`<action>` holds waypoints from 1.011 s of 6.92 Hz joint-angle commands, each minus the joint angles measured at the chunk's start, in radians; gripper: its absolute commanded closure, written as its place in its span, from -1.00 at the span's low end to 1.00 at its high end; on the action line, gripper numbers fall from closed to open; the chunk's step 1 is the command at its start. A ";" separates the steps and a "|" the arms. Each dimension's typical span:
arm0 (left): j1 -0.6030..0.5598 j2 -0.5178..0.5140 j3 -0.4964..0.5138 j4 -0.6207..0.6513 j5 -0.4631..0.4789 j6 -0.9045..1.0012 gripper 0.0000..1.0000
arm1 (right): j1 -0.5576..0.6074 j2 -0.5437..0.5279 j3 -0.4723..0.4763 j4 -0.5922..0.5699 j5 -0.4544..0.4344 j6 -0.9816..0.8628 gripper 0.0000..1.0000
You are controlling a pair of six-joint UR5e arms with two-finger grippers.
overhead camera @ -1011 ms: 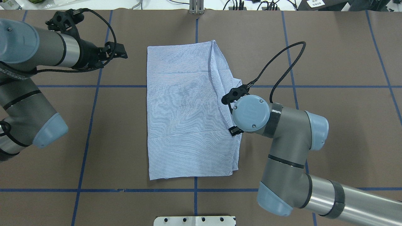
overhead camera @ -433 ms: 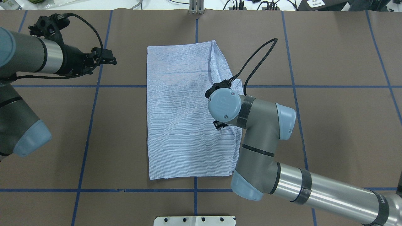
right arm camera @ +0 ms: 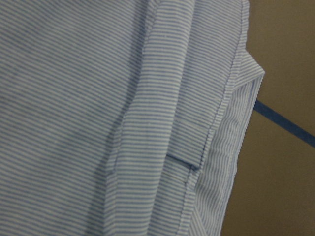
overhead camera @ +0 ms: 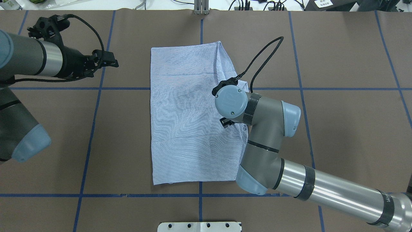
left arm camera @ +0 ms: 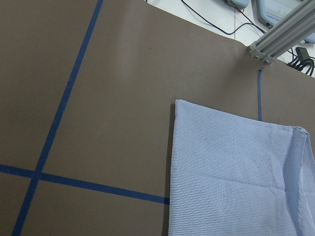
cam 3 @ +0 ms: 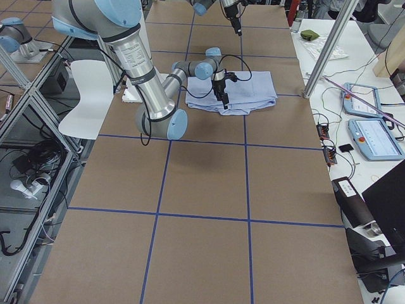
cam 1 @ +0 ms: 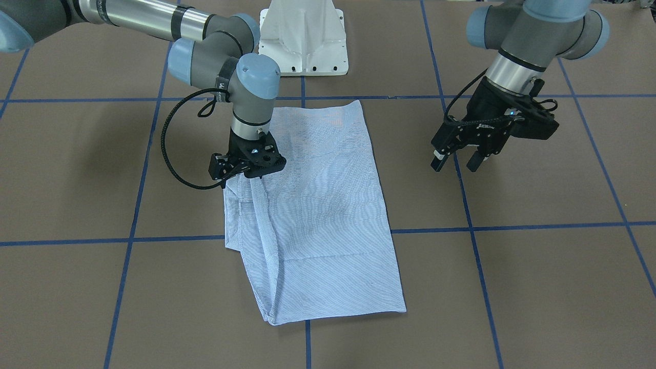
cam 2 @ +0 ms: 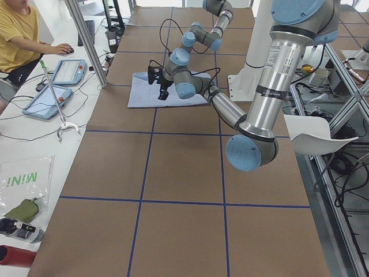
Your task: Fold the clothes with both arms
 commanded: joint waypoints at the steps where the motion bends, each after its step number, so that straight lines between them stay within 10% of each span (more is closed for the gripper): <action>1: 0.000 0.000 0.000 0.001 0.000 -0.001 -0.99 | 0.064 -0.042 0.017 0.005 0.029 -0.082 -1.00; 4: 0.000 -0.001 0.000 0.001 0.000 0.000 -0.99 | 0.098 -0.125 0.152 0.004 0.075 -0.043 -1.00; 7: 0.000 -0.001 0.002 0.001 -0.002 0.000 -0.99 | -0.041 -0.151 0.267 0.016 0.072 0.580 -1.00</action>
